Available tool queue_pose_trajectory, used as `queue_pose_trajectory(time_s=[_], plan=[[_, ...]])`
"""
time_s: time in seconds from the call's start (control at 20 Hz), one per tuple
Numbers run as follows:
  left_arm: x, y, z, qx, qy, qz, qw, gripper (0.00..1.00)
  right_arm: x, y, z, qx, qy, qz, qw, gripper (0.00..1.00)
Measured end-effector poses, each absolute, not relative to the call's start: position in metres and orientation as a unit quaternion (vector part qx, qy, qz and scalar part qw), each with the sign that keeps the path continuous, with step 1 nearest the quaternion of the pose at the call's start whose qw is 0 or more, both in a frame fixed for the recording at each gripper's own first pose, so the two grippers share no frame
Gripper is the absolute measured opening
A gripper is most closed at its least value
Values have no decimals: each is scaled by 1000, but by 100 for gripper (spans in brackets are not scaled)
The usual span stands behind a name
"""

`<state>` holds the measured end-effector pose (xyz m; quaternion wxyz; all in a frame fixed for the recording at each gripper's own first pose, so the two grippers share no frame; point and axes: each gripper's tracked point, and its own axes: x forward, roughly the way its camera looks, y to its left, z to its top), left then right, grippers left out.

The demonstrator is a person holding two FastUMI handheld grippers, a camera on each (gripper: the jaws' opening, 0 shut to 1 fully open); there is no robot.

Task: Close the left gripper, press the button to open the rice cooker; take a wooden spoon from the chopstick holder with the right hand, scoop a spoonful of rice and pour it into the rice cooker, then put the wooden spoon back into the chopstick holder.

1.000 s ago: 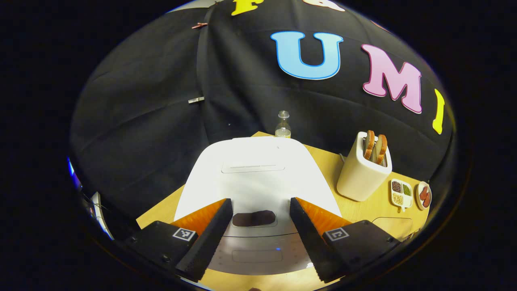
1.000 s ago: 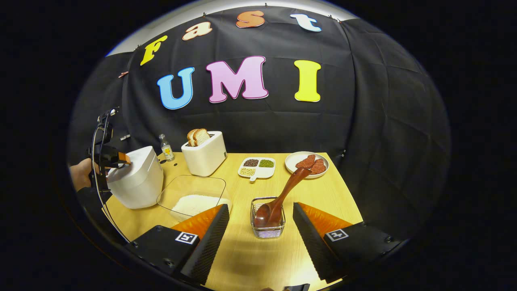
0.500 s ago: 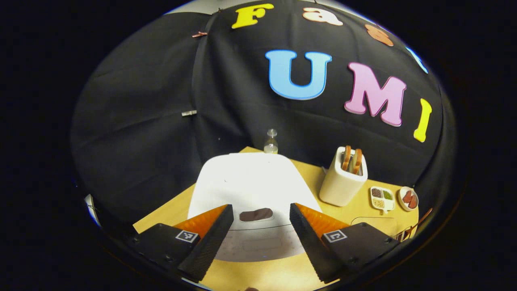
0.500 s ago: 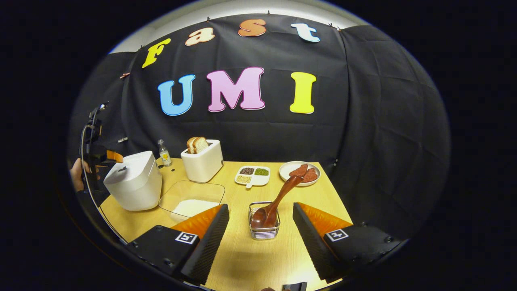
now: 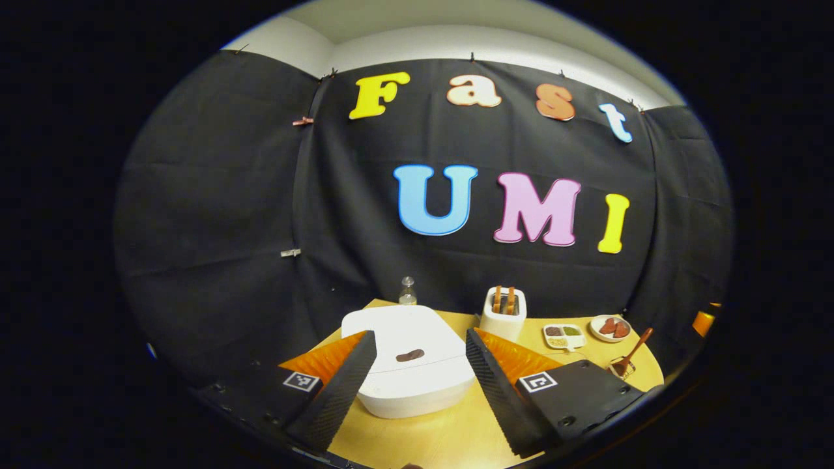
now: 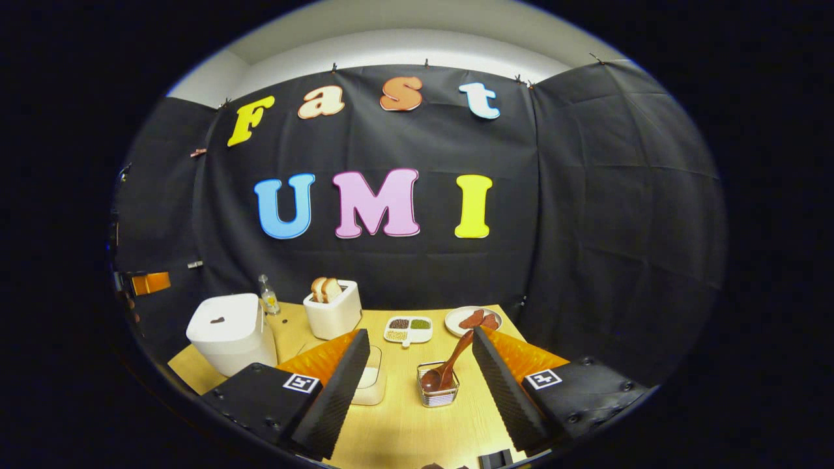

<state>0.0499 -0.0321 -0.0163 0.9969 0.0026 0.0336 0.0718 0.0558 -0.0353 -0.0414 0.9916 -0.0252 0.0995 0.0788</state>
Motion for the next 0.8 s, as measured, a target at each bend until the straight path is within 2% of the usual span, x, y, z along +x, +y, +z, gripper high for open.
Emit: queue_pose_trajectory(time_s=[0.15, 0.35, 0.8], plan=[[16, -53, -9, -1, 16, 29, 999, 95, 26, -36, -15, -21, 67, 65, 995, 99], [-10, -56, -11, 10, 11, 9, 1000, 95, -10, -47, -6, -11, 61, 43, 997, 98], [-3, -41, -14, -7, 17, 6, 1000, 95, -22, -48, -7, -15, 60, 35, 997, 98]])
